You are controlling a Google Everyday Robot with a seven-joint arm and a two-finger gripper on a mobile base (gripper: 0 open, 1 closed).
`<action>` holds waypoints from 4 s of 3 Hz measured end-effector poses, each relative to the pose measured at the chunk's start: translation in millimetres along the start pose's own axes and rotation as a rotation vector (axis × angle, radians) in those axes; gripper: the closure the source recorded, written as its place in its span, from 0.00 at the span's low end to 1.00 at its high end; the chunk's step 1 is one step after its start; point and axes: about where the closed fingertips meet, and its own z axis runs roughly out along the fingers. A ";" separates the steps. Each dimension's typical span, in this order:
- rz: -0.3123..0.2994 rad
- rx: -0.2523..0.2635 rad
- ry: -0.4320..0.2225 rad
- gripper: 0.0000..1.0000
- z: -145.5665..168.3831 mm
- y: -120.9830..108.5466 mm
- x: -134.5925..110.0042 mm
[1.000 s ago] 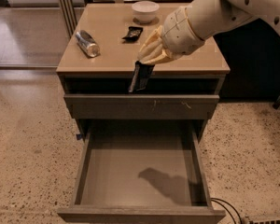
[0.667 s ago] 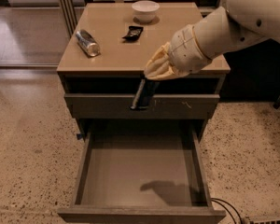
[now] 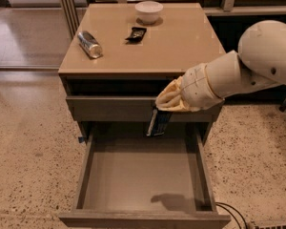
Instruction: Place rxbar blueberry into middle drawer
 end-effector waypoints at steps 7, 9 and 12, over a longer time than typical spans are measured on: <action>0.243 -0.072 -0.070 1.00 173.2 160.5 112.4; 0.251 -0.137 -0.115 1.00 209.5 191.3 113.0; 0.095 0.108 -0.141 1.00 234.1 145.7 121.7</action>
Offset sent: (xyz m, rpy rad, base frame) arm -0.0143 0.0131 -0.1045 0.0261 0.0591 -0.0367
